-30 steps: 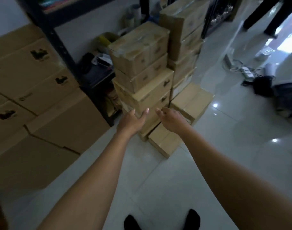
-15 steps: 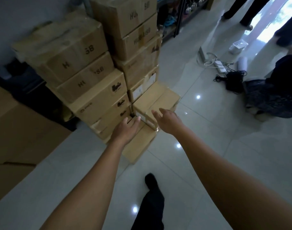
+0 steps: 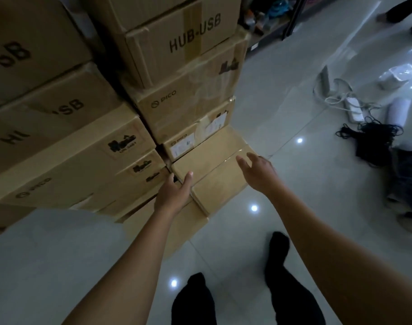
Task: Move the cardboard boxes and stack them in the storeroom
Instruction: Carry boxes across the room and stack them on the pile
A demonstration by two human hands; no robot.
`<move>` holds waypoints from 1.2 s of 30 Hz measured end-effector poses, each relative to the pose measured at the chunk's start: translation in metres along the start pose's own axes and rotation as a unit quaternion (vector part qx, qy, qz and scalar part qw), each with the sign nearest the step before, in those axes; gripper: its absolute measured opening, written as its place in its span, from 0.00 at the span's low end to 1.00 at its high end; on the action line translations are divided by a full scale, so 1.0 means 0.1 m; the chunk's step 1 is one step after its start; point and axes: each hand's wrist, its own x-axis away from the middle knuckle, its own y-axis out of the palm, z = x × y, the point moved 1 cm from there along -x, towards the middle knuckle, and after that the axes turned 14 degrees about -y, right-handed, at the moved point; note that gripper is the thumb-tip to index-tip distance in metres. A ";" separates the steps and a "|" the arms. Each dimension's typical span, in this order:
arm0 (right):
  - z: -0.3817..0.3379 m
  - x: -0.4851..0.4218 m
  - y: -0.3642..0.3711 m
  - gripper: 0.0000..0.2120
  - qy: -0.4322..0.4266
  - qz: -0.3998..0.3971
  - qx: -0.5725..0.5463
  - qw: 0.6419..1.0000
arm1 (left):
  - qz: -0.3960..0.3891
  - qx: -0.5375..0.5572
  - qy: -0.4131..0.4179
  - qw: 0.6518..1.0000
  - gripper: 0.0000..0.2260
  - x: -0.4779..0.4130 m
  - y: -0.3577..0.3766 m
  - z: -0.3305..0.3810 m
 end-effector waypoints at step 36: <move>0.22 -0.49 -1.44 0.29 -0.189 -0.087 -0.064 0.976 | 0.295 0.326 -0.187 0.878 0.36 1.29 0.20 0.53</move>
